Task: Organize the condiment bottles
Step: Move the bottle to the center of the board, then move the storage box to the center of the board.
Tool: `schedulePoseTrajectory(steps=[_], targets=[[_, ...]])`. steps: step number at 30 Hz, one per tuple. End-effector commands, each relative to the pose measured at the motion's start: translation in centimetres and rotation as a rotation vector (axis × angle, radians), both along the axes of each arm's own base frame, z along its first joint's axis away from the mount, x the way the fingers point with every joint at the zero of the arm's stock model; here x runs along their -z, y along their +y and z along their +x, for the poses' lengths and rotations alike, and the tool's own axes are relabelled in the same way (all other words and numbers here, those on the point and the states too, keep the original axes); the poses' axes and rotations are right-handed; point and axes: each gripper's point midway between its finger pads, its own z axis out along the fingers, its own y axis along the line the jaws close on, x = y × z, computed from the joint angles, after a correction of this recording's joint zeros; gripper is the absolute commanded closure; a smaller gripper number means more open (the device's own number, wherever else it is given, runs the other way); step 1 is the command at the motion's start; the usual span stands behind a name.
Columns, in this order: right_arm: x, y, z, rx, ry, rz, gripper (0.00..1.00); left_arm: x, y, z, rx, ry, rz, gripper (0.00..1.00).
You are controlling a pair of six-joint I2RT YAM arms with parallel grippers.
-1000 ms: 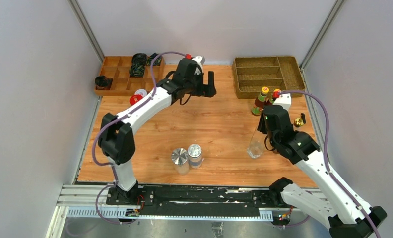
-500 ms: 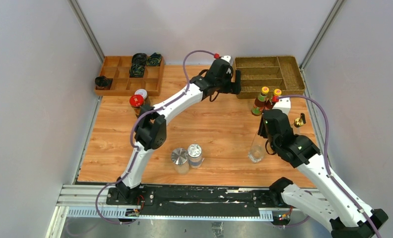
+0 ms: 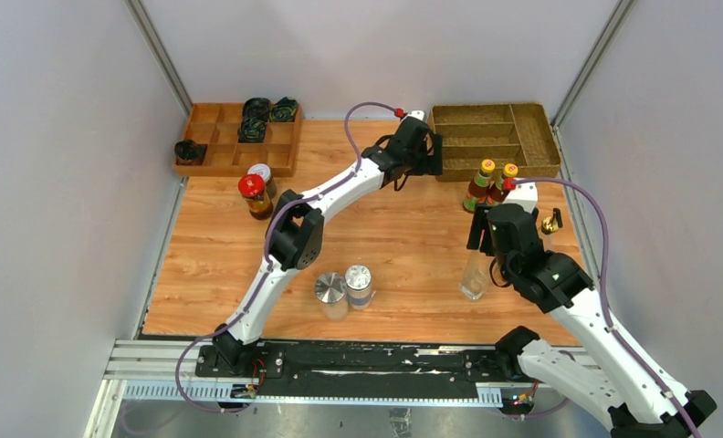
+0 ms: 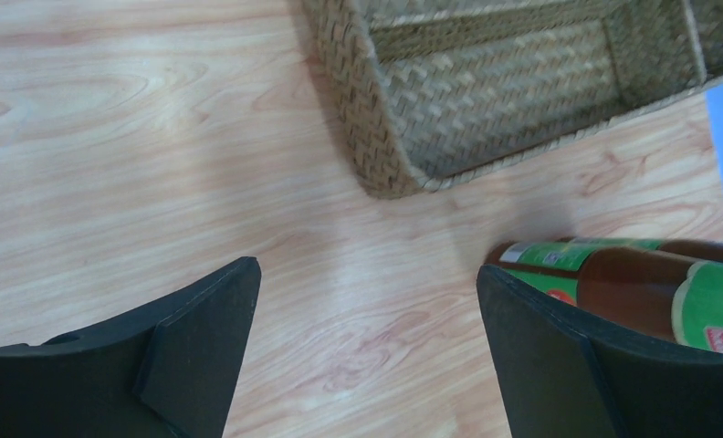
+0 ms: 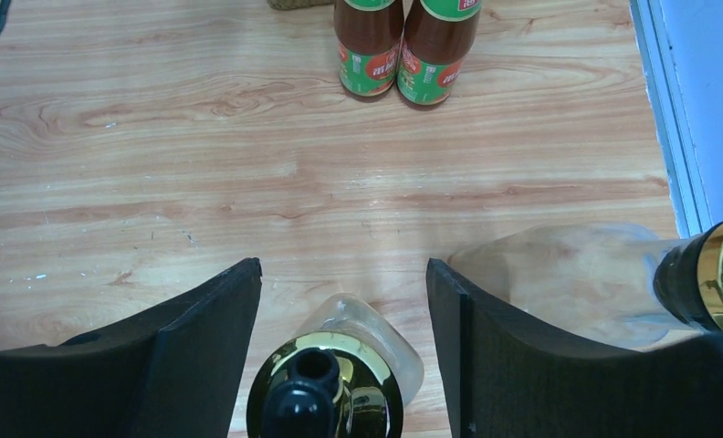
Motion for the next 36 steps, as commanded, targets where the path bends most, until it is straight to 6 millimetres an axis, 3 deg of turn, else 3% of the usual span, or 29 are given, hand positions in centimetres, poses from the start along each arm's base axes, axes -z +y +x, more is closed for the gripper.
schedulePoseTrajectory(steps=[1,8,16,30,36], targets=[[0.4,-0.1,-0.8,-0.026,0.01,-0.019,0.28,-1.2,-2.2,2.1,-0.006,-0.078,-0.102,0.05],[-2.8,-0.1,-1.8,-0.071,-0.055,0.023,0.27,-0.2,-3.7,4.1,-0.007,-0.116,-0.157,0.07],[-6.1,1.7,-2.2,-0.195,-0.138,0.098,0.26,2.6,-2.8,6.4,-0.069,-0.105,-0.191,0.11],[-7.7,2.9,-1.9,-0.255,-0.186,0.12,0.25,4.2,-1.2,9.2,-0.132,-0.119,-0.228,0.14],[-7.9,2.8,-1.9,-0.257,-0.193,0.119,0.25,5.7,-0.7,8.7,-0.139,-0.08,-0.18,0.18]])
